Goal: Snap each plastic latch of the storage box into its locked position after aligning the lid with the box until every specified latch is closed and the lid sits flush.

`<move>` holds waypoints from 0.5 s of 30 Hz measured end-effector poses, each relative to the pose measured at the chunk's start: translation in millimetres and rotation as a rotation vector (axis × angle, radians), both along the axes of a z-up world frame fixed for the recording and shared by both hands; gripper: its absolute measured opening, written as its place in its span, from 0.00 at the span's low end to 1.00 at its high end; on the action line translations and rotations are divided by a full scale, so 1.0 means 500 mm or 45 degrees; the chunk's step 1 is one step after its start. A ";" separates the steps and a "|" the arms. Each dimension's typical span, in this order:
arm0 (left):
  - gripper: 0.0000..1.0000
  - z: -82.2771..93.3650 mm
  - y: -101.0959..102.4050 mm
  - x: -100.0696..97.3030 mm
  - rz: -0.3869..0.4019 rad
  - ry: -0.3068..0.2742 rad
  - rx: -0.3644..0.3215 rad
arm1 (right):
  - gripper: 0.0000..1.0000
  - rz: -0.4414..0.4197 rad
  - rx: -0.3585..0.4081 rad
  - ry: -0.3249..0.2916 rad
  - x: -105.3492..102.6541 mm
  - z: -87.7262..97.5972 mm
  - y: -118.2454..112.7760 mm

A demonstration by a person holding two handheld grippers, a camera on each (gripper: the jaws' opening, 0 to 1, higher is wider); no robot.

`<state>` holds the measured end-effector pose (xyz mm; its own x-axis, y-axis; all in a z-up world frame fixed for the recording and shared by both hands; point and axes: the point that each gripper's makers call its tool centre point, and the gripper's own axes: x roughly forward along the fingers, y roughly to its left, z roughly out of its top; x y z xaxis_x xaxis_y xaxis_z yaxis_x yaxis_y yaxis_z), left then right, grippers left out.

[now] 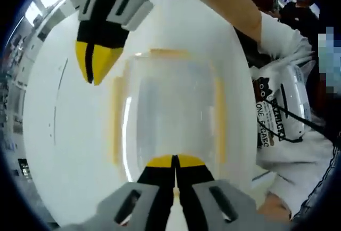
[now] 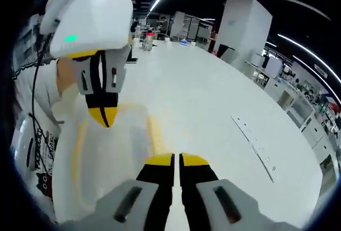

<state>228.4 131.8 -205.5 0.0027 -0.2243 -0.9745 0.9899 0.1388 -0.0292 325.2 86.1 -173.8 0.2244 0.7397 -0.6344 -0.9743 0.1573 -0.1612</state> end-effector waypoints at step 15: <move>0.00 -0.001 -0.016 -0.003 0.003 -0.028 -0.038 | 0.00 0.212 -0.377 0.157 0.018 -0.082 0.039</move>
